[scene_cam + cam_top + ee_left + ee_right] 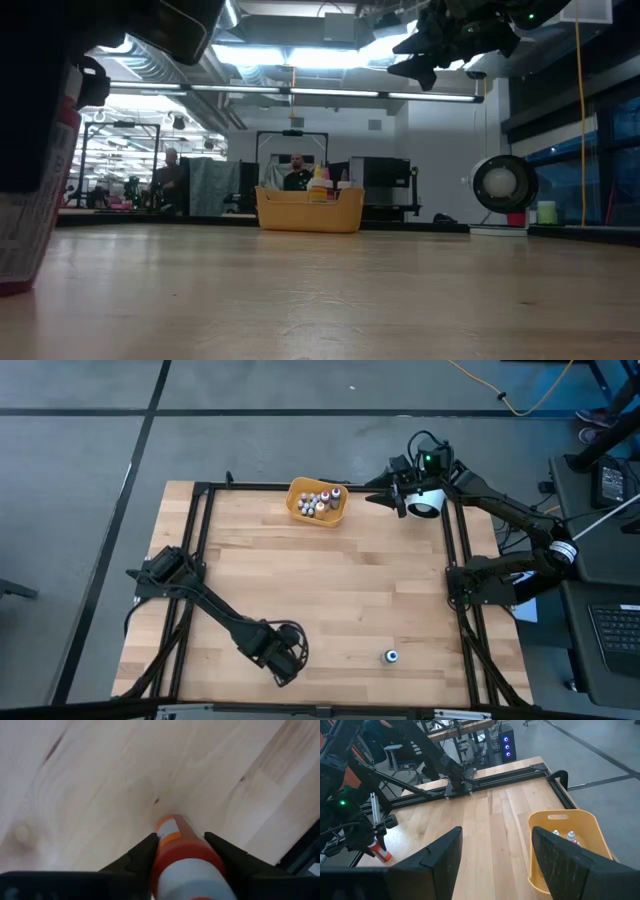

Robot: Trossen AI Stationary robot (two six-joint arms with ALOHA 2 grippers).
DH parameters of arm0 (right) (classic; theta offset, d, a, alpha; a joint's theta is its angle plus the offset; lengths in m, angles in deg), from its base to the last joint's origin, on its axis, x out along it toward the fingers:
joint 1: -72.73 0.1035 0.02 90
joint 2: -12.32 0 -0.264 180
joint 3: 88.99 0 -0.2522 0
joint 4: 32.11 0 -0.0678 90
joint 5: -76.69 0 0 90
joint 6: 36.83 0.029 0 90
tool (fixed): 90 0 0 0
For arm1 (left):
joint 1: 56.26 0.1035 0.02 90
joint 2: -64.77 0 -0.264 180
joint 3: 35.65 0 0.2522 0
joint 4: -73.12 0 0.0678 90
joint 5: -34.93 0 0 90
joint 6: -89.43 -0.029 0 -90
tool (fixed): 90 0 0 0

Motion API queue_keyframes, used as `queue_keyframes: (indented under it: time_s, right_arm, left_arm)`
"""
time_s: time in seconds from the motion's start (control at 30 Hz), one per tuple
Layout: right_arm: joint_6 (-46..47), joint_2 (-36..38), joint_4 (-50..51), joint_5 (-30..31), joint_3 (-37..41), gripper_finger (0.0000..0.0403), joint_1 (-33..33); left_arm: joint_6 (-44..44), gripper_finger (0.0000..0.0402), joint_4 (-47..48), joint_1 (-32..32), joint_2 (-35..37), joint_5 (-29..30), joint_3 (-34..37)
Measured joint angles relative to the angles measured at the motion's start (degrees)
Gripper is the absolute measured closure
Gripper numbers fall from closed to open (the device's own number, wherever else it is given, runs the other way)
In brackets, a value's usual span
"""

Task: Pick & Place food coloring
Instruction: Put the large orange food coloring bottle into the bin

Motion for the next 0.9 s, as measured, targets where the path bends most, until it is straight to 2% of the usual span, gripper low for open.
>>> queue_keyframes:
  time_s: [0.07,0.3,0.47,0.7,0.9]
  right_arm:
    - [0.0,0.0,0.1,0.0,0.0,0.0163,0.0]
    - [-0.1,0.0,0.7,0.0,0.0,0.0163,0.0]
    - [-0.1,0.0,1.0,0.0,0.0,0.0163,0.0]
    - [0.0,0.0,1.0,0.0,0.0,0.0163,0.0]
    - [-0.8,0.0,1.0,0.1,0.0,0.0163,0.0]
  left_arm:
    - [0.0,0.0270,0.7,0.1,0.0,-1.1,0.0]
    - [0.0,0.0271,1.7,0.3,0.7,-1.2,0.0]
    - [-1.9,0.0269,9.1,1.4,4.4,1.8,-3.1]
    - [-4.4,0.0269,20.8,6.1,16.1,9.0,-6.6]
    - [-8.4,0.0269,23.6,11.9,29.1,16.4,-7.5]
